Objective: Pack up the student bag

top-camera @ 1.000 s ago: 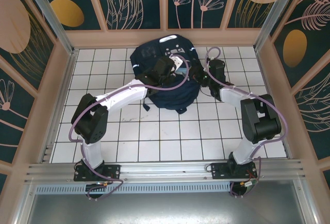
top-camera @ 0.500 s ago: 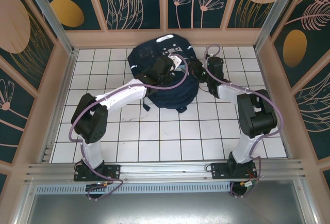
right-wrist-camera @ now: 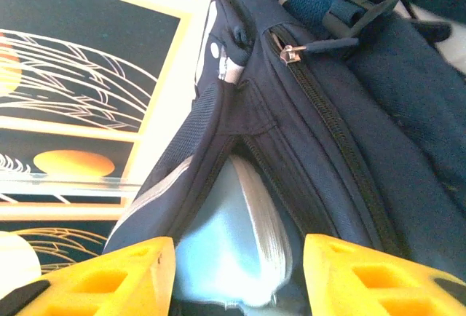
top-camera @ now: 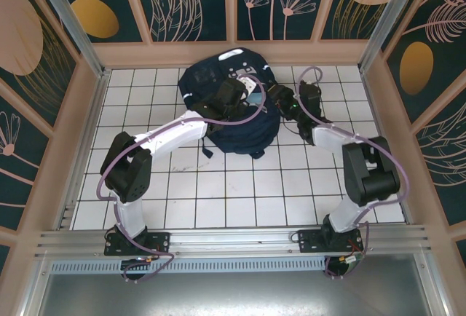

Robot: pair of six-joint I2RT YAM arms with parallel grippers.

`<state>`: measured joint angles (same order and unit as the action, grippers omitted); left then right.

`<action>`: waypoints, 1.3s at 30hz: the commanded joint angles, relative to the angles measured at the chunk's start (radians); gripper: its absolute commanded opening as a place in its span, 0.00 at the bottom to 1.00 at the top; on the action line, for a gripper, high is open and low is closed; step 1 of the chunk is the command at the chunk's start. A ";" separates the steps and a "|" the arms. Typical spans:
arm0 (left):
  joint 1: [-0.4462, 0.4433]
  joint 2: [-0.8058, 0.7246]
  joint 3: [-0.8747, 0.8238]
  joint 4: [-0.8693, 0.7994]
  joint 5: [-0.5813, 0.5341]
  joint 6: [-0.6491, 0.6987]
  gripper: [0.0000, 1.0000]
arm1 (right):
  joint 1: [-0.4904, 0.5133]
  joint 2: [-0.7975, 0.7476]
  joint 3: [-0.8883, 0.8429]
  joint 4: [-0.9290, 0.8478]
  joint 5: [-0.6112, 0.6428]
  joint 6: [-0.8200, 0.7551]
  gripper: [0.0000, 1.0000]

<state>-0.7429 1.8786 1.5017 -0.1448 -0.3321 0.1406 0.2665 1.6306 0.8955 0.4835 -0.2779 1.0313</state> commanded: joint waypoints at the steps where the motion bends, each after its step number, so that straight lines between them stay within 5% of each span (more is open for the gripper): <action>1: -0.029 -0.034 0.063 0.046 0.058 -0.029 0.04 | -0.036 -0.095 -0.072 -0.030 0.007 0.021 0.50; 6: -0.027 -0.024 0.078 0.032 0.059 -0.030 0.04 | -0.010 -0.132 -0.124 -0.020 -0.140 0.113 0.28; 15: -0.028 -0.026 0.080 0.027 0.075 -0.039 0.04 | 0.063 -0.006 -0.044 -0.020 -0.170 0.182 0.13; 21: -0.029 -0.030 0.075 0.010 0.100 -0.034 0.04 | 0.049 0.081 0.031 0.002 -0.104 0.130 0.13; 32: -0.028 -0.033 0.069 -0.001 0.111 -0.025 0.04 | 0.034 0.127 0.100 -0.033 -0.003 0.036 0.34; 39: -0.029 -0.029 0.071 0.004 0.120 -0.025 0.04 | 0.046 0.179 0.148 -0.052 -0.021 -0.031 0.26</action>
<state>-0.7452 1.8786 1.5223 -0.1947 -0.2848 0.1257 0.3161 1.7596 0.9909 0.4278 -0.3408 1.0462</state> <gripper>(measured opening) 0.095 0.270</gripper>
